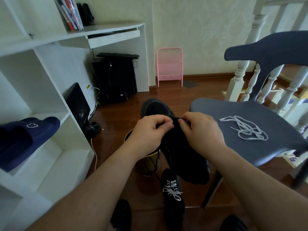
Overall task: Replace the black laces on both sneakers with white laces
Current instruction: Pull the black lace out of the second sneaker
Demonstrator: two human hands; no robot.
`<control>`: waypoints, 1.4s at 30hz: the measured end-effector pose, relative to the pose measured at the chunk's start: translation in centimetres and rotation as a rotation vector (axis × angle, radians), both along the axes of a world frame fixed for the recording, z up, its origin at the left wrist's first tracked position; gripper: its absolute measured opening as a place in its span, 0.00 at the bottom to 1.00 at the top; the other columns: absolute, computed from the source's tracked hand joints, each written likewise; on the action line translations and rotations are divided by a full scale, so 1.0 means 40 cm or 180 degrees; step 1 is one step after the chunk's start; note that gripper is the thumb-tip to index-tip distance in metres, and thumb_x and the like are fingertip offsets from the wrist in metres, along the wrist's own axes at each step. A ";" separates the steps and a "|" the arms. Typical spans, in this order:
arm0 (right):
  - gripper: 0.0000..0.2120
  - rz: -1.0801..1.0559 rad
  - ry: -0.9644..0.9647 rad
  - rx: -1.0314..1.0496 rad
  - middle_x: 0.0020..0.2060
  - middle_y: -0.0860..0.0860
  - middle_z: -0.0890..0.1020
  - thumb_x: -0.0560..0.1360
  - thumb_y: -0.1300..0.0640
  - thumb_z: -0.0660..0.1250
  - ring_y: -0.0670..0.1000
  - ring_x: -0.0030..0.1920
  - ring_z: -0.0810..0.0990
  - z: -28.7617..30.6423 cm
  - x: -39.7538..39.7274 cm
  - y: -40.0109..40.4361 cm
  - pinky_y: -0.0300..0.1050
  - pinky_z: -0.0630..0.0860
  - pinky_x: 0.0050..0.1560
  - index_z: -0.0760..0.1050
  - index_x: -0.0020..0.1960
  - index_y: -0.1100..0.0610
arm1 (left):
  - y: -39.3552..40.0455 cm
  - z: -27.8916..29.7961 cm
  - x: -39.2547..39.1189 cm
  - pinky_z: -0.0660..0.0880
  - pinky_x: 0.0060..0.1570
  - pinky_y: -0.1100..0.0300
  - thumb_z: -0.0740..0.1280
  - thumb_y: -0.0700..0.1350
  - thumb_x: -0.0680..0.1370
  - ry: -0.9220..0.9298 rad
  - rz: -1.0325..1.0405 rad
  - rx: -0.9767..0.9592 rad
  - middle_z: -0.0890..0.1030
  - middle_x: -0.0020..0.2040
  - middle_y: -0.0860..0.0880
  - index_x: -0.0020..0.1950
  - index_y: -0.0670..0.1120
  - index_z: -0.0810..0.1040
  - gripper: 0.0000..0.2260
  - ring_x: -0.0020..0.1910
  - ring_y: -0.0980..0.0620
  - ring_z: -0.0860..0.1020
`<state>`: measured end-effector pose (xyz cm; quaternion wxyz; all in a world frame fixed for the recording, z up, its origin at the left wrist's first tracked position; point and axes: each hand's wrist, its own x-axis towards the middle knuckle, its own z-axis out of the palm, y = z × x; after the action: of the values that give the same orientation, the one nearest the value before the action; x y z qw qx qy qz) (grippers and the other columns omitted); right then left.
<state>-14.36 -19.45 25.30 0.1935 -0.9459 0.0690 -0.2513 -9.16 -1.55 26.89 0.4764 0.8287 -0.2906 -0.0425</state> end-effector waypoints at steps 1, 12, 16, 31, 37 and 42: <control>0.11 -0.0058 0.0023 0.0109 0.44 0.47 0.82 0.83 0.48 0.63 0.54 0.46 0.79 0.001 0.004 -0.013 0.48 0.73 0.43 0.81 0.50 0.51 | 0.008 0.007 -0.002 0.77 0.50 0.66 0.67 0.43 0.85 0.0418 -0.0165 -0.0250 0.86 0.44 0.59 0.49 0.55 0.84 0.10 0.47 0.62 0.83; 0.11 0.0350 -0.0145 -0.0074 0.35 0.48 0.78 0.80 0.52 0.64 0.52 0.36 0.76 0.001 -0.004 0.025 0.53 0.77 0.39 0.78 0.42 0.55 | -0.006 -0.004 -0.002 0.83 0.51 0.44 0.66 0.57 0.84 0.0711 0.0363 -0.0037 0.85 0.39 0.54 0.46 0.52 0.88 0.15 0.42 0.55 0.84; 0.11 0.0504 -0.0228 -0.0108 0.35 0.47 0.76 0.80 0.52 0.63 0.52 0.37 0.76 0.007 -0.005 0.036 0.52 0.76 0.38 0.77 0.42 0.55 | -0.016 -0.012 -0.012 0.84 0.52 0.48 0.70 0.53 0.82 0.0500 0.0478 -0.0279 0.87 0.41 0.55 0.47 0.57 0.88 0.08 0.44 0.57 0.85; 0.10 0.0327 -0.0233 -0.0217 0.38 0.51 0.80 0.82 0.53 0.65 0.54 0.38 0.78 0.012 -0.017 0.020 0.49 0.71 0.37 0.80 0.46 0.57 | 0.023 0.000 -0.003 0.82 0.47 0.46 0.65 0.62 0.83 0.0366 0.0342 0.0235 0.84 0.40 0.43 0.44 0.53 0.87 0.18 0.41 0.43 0.83; 0.09 0.0612 -0.0290 -0.0235 0.43 0.51 0.82 0.83 0.54 0.63 0.55 0.43 0.80 0.002 -0.009 0.041 0.54 0.77 0.43 0.80 0.49 0.56 | 0.001 0.004 -0.019 0.82 0.44 0.46 0.69 0.56 0.82 0.0105 0.0486 0.0124 0.82 0.34 0.57 0.44 0.59 0.86 0.09 0.38 0.54 0.82; 0.11 0.0095 -0.0142 0.0226 0.40 0.53 0.82 0.83 0.53 0.63 0.57 0.44 0.80 0.003 0.010 -0.022 0.54 0.76 0.45 0.80 0.47 0.57 | 0.033 0.047 -0.020 0.66 0.42 0.53 0.63 0.41 0.67 0.1066 -0.0676 -0.0482 0.66 0.34 0.39 0.30 0.40 0.69 0.08 0.36 0.43 0.65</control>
<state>-13.94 -20.34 25.40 0.2322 -0.9335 0.0595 -0.2668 -9.94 -0.25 28.79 0.5718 0.7367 -0.2954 -0.2076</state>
